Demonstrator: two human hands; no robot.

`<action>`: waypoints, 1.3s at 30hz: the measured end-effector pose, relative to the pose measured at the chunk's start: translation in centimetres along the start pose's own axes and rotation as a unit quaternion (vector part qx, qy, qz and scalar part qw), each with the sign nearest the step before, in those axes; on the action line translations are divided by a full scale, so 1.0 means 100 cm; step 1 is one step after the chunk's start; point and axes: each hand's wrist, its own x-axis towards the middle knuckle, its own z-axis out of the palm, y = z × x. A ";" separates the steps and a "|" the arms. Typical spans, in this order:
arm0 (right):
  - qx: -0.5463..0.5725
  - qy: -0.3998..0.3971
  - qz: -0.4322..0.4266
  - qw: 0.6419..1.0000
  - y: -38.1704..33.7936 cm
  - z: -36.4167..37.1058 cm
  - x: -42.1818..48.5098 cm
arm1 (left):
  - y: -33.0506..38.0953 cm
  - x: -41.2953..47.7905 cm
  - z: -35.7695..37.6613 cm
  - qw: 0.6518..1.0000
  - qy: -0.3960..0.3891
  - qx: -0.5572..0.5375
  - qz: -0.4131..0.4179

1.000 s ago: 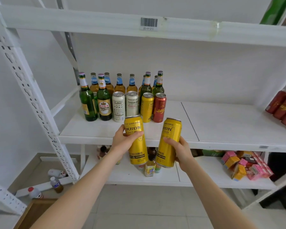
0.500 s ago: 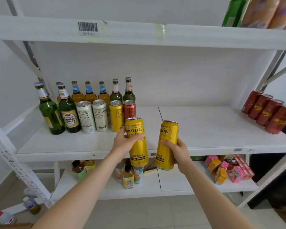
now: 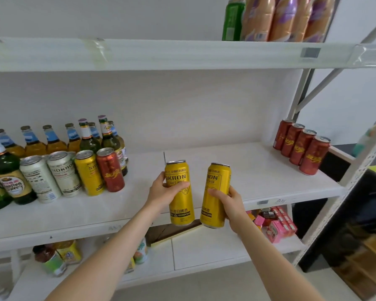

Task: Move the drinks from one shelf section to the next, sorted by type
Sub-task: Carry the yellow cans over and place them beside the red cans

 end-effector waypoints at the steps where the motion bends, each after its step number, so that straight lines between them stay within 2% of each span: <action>1: 0.001 -0.003 0.001 1.000 -0.002 -0.015 0.002 | 0.003 0.000 0.014 1.000 0.001 0.002 -0.001; 9: -0.011 -0.020 -0.007 1.000 -0.023 -0.137 0.015 | 0.026 -0.001 0.133 1.000 0.019 -0.001 -0.004; 19: -0.014 0.002 -0.016 1.000 -0.036 -0.252 0.075 | 0.045 0.045 0.259 1.000 -0.008 0.005 0.001; 26: -0.002 0.011 -0.022 1.000 -0.043 -0.291 0.139 | 0.057 0.106 0.303 1.000 -0.025 0.014 0.006; 39: -0.003 -0.021 -0.033 0.999 -0.065 -0.309 0.239 | 0.065 0.183 0.336 0.999 -0.005 0.041 0.020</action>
